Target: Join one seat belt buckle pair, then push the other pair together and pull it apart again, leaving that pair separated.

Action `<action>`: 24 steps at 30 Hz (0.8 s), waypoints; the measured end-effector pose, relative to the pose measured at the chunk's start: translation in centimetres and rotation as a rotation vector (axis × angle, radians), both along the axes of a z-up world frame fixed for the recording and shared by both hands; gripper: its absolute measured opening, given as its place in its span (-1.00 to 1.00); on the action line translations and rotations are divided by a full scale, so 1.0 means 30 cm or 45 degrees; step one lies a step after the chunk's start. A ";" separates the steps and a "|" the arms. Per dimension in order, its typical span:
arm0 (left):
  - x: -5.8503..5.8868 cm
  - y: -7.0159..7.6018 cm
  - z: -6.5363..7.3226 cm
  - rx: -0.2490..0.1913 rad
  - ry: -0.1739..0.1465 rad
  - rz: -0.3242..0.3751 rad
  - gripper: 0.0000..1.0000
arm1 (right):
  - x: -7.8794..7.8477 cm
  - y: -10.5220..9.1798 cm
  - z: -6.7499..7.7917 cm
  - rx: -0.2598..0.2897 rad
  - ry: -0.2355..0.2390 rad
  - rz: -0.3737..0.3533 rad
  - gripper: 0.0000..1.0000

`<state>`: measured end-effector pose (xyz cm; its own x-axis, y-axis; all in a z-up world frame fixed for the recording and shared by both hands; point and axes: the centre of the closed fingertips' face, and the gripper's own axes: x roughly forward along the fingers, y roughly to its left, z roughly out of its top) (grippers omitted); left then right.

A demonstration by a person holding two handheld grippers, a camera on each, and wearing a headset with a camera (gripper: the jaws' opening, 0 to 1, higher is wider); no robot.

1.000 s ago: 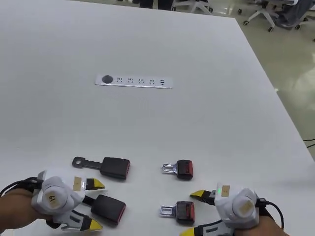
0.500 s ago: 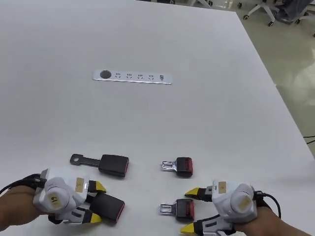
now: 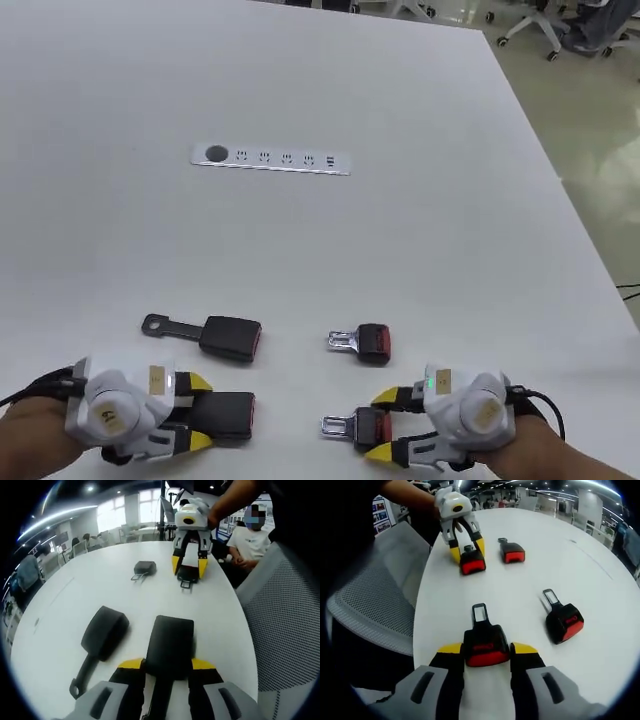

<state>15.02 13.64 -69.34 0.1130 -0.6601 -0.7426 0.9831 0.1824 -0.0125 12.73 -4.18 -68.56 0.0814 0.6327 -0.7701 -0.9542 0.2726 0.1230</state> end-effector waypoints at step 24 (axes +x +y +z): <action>-0.003 -0.001 0.004 0.047 0.016 -0.029 -0.32 | 0.020 0.085 0.004 0.041 -0.014 0.020 -0.33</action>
<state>14.93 13.62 -69.23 0.0887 -0.6348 -0.7676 0.9869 0.1605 -0.0187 13.34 -1.63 -68.45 0.0796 0.6583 -0.7486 -0.9597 0.2536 0.1210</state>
